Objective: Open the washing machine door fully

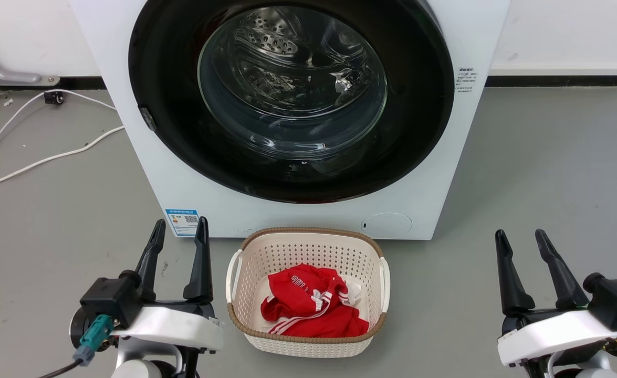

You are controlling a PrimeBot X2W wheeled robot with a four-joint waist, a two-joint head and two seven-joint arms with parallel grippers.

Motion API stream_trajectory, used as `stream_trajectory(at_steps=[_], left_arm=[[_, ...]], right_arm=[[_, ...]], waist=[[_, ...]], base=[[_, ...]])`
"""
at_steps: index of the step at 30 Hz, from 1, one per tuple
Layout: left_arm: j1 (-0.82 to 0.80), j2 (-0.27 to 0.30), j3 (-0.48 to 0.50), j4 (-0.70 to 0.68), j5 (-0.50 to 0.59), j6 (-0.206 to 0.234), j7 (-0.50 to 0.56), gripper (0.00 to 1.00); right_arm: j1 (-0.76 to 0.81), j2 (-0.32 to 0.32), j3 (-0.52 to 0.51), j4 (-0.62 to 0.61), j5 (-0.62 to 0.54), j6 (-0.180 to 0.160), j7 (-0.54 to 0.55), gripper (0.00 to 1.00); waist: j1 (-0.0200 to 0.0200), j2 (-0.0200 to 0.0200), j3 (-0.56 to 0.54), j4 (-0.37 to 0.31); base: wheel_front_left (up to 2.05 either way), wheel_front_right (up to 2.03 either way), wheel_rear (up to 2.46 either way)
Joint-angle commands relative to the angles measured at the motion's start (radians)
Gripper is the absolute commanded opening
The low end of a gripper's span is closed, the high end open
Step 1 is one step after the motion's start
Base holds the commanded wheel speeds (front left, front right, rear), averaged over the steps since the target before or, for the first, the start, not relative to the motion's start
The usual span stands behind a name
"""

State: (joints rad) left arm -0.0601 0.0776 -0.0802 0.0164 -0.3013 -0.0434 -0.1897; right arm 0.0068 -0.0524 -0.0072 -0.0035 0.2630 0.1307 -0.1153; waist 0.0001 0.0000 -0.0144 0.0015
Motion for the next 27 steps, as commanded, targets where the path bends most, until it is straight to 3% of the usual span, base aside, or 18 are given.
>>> stream_trajectory(at_steps=[1, 27], left_arm=[[0.008, 0.004, -0.004, -0.009, 0.026, 0.005, -0.011, 1.0], [0.015, 0.009, -0.016, -0.009, 0.218, 0.03, -0.061, 1.0]], right_arm=[[0.006, 0.002, 0.002, -0.013, -0.026, 0.0, -0.004, 1.0], [0.017, 0.003, 0.002, -0.024, -0.193, 0.0, -0.014, 1.0]], waist=[[0.0, 0.0, 0.0, 0.0], [-0.0001, 0.0, 0.001, 0.007]], base=[[0.0, 0.0, 0.0], [0.0, 0.0, 0.0]])
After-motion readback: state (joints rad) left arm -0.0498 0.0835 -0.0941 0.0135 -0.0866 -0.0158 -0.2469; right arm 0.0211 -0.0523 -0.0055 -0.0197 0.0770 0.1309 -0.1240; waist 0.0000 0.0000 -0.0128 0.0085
